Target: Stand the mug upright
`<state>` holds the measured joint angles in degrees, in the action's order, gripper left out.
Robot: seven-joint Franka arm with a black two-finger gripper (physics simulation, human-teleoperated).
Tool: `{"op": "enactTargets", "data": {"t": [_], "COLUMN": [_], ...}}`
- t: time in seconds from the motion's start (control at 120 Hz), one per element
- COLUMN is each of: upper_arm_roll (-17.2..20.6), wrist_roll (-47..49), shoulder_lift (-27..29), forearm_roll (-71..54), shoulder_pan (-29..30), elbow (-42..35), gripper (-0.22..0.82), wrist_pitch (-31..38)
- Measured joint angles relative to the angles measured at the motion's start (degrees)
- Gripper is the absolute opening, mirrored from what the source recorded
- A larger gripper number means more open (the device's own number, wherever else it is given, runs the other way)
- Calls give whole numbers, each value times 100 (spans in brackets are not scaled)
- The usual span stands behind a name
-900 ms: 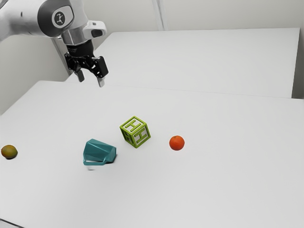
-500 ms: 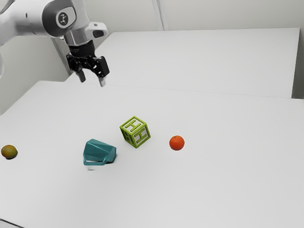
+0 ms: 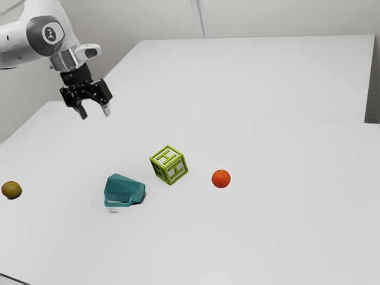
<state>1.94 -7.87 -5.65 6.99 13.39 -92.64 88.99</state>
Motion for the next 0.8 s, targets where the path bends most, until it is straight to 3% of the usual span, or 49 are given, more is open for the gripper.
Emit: {"op": "enactTargets", "data": {"t": [0.258, 0.8], "upper_arm_roll": [-4, -27], "wrist_roll": [-377, -1620], "shoulder_lift": [62, 86], "forearm_roll": [735, 2312], "shoulder_pan": [639, 1139], "elbow": [-892, -2544], "gripper": [58, 58], "wrist_pitch": [336, 1718]}}
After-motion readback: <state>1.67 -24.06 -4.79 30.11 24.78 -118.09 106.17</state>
